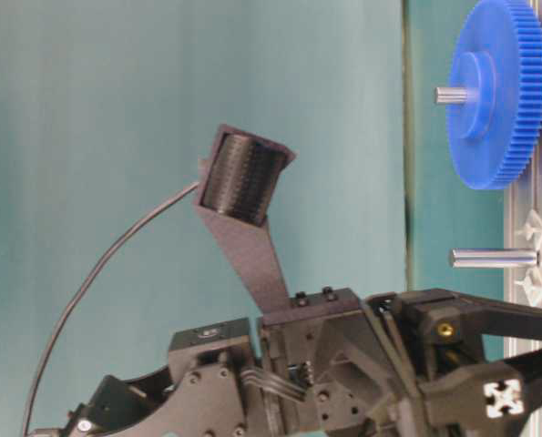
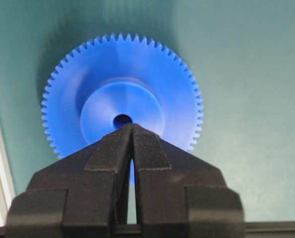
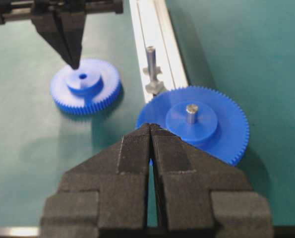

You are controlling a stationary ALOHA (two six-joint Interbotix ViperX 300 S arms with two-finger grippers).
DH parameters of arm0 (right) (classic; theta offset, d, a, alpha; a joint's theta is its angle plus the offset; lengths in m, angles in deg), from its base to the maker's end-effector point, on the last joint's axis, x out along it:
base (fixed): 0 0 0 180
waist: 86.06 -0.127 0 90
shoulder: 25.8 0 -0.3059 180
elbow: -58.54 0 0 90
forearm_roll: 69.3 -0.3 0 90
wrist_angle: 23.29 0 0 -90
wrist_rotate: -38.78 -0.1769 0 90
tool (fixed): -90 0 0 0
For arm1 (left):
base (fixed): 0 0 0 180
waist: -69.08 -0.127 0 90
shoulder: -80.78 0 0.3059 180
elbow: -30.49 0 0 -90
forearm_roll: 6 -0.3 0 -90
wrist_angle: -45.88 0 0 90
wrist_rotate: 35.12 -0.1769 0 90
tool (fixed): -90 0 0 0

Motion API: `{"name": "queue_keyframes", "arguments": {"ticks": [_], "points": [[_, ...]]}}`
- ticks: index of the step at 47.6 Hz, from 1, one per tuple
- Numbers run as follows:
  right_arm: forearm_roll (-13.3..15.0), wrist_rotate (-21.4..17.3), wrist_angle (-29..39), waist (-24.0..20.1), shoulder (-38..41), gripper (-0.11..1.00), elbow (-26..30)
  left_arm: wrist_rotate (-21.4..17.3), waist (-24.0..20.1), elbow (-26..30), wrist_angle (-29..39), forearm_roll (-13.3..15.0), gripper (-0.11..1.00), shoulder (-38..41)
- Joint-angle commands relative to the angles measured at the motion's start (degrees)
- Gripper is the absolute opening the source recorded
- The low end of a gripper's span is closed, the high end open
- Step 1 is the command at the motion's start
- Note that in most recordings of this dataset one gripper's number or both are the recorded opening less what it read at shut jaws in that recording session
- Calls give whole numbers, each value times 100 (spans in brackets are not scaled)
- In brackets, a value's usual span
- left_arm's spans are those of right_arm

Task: Find the location of the shaft and insert the small gear.
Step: 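Position the left gripper above the small blue gear's hub, then lower the left gripper and close it on the gear's hub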

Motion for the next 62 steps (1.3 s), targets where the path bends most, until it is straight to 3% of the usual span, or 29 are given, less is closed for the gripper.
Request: {"name": "queue_keyframes", "arguments": {"ticks": [1,7,16,20,62], "points": [[-9,-44,-26,9,35,0,62,9,18,114,-9,-9,7,-97],[-9,-44,-26,9,35,1,62,18,18,114,-9,-9,29,-97],[-9,-44,-26,9,18,0,62,9,9,97,-53,-9,83,-62],[0,-44,-26,9,9,0,62,0,0,105,-53,-9,94,-35],[-9,-53,-26,9,-114,0,0,-18,-105,202,-26,-44,93,185]]}}
